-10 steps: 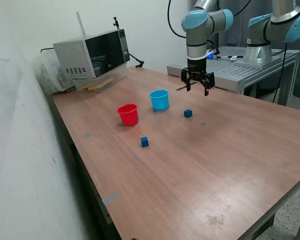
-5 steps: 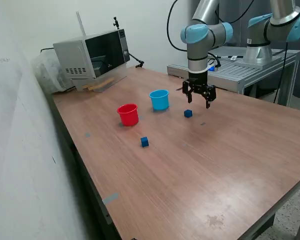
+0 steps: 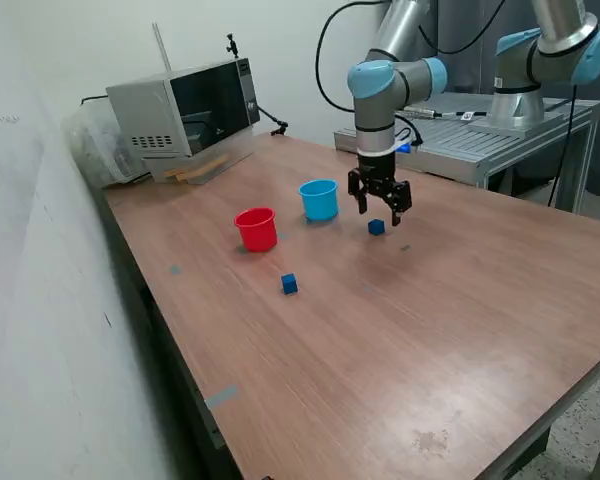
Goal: Place red objects in the red bin, and blue objects in the blue bin.
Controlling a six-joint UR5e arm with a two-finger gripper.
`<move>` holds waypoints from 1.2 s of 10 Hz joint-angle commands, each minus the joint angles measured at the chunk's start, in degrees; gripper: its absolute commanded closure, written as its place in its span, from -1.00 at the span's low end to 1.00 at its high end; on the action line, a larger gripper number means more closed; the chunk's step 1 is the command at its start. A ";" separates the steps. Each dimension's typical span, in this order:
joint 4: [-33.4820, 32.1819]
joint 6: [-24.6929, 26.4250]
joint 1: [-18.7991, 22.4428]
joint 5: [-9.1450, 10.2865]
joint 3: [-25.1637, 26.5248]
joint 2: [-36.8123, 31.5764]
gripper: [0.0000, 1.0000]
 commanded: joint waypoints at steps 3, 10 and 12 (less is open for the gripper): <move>-0.10 -0.18 -0.70 0.10 -1.08 1.10 -1.00; -0.02 -0.71 0.00 -0.08 -1.08 1.01 1.00; -0.02 -0.79 0.00 -0.16 -1.08 1.01 1.00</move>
